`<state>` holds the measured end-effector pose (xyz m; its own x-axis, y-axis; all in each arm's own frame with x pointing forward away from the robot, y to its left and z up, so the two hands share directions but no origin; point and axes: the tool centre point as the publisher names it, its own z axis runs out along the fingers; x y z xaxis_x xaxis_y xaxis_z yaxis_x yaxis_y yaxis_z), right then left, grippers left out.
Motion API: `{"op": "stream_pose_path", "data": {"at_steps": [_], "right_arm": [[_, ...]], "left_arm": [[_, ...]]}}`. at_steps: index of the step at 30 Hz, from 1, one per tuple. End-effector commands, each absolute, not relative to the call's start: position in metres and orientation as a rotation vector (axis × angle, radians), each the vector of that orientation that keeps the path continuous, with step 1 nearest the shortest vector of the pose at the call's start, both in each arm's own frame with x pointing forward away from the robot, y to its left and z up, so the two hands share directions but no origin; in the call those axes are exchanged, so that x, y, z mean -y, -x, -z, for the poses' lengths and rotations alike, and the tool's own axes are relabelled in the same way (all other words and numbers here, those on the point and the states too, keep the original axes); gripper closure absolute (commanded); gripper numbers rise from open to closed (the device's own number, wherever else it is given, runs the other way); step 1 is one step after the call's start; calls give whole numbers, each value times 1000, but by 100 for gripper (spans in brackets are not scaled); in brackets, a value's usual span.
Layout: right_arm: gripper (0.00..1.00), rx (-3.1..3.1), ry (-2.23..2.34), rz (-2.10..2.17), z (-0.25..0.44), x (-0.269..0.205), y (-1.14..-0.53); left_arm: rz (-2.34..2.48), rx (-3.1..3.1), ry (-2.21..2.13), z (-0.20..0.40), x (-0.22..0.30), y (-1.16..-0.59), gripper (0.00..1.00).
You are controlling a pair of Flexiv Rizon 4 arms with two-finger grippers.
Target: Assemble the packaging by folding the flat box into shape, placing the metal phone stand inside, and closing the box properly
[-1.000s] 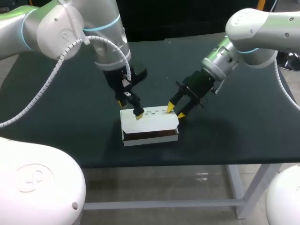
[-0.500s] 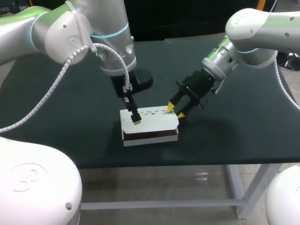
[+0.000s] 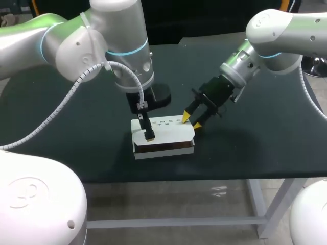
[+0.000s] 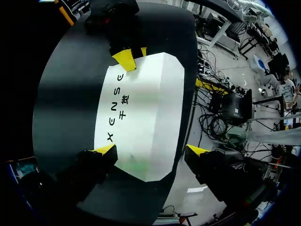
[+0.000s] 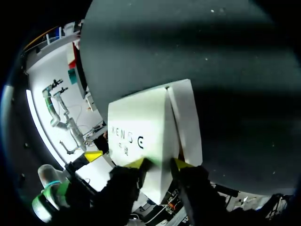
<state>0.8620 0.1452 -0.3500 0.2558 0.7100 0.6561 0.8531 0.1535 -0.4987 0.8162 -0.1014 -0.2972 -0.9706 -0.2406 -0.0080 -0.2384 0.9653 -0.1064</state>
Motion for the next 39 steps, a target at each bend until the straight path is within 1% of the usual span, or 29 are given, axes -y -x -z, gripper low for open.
{"op": "stream_pose_path", "data": {"at_steps": [1, 16, 20, 23, 28, 31, 32, 35, 39], "right_arm": [[60, 1490, 1590, 190, 350, -146, -862], [62, 1490, 1590, 190, 350, -146, -862], [62, 1490, 1590, 190, 350, -146, -862], [62, 1490, 1590, 190, 350, -146, -862], [62, 1490, 1590, 190, 350, -146, -862], [62, 1490, 1590, 190, 350, -146, -862], [62, 1490, 1590, 190, 350, -146, -862], [62, 1490, 1590, 190, 350, -146, -862], [62, 1490, 1590, 190, 350, -146, -862]], "left_arm": [[145, -3091, 379, 296, 105, -816, 0], [125, -3119, 307, 312, 110, -827, 0], [113, -3123, 297, 316, 112, -825, 4], [108, -3117, 300, 319, 113, -824, 3], [101, -3112, 295, 324, 115, -826, 4], [106, -3112, 297, 324, 114, -828, 11], [108, -3111, 299, 324, 115, -829, 15], [104, -3107, 305, 325, 116, -831, 19], [99, -3090, 302, 328, 117, -831, 18]]}}
